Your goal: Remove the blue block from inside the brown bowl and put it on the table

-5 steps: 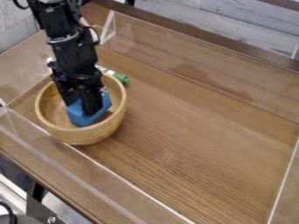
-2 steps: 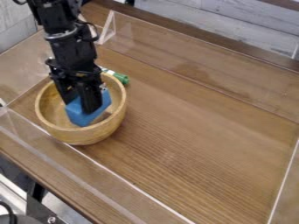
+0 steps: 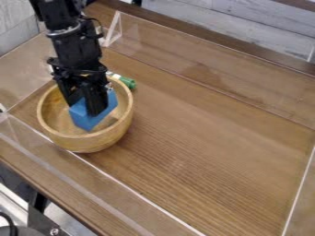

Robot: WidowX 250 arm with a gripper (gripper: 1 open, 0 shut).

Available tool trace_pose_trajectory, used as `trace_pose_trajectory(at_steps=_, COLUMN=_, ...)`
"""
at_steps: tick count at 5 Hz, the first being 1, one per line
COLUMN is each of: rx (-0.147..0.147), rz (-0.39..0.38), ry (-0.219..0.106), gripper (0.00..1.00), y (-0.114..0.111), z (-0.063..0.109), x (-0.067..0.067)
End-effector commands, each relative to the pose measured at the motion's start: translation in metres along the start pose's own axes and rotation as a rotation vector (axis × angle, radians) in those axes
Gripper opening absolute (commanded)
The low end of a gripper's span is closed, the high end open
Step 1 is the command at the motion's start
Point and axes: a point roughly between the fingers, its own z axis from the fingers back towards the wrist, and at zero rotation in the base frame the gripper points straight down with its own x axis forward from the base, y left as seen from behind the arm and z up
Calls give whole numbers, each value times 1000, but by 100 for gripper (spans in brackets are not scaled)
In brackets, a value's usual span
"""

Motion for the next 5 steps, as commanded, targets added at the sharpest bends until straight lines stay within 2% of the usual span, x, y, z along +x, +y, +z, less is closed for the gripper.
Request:
trace_pose_trajectory(at_steps=1, rx=42, rz=-15, ry=-75, gripper=0, y=-1, z=22, x=7)
trace_pose_trajectory(at_steps=5, rx=33, rz=-11, ry=-77, gripper=0, y=-8, z=32, x=5)
